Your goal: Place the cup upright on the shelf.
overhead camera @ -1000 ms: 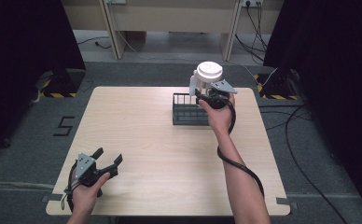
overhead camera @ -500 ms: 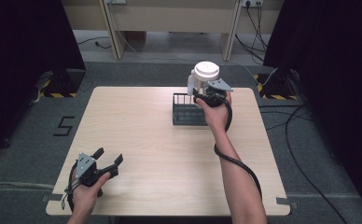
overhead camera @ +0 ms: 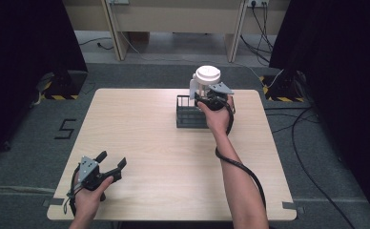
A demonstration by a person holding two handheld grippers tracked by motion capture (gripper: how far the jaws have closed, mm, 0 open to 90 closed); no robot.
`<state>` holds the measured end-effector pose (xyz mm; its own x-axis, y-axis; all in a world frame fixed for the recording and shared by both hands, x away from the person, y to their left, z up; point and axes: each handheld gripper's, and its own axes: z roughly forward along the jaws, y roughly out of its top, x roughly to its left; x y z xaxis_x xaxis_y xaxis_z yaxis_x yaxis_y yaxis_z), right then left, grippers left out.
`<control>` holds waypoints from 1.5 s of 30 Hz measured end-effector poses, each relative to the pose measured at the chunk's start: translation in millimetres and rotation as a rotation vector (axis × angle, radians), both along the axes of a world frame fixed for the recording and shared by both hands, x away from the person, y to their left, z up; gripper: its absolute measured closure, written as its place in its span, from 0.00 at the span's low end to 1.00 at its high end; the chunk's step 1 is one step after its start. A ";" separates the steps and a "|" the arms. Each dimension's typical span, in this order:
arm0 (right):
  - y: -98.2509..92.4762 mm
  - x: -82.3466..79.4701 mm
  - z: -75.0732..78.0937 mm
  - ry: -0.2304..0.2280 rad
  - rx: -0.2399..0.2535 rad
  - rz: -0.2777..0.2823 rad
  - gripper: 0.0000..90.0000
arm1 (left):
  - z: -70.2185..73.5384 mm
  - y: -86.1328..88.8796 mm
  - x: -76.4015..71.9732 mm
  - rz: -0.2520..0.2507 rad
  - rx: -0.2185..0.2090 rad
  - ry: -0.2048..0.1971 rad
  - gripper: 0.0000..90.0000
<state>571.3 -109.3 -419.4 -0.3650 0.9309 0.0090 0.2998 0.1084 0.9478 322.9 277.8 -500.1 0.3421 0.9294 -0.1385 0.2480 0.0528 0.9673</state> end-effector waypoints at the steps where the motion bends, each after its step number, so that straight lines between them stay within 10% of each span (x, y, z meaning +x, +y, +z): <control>1: 0.2 0.2 -0.8 0.000 0.000 0.001 0.21 | 0.0 -0.1 0.0 -0.001 0.000 -0.001 0.17; 45: 1.3 6.2 -24.1 0.099 -0.045 -0.010 0.20 | -0.1 -1.3 0.9 -0.007 -0.006 -0.001 0.17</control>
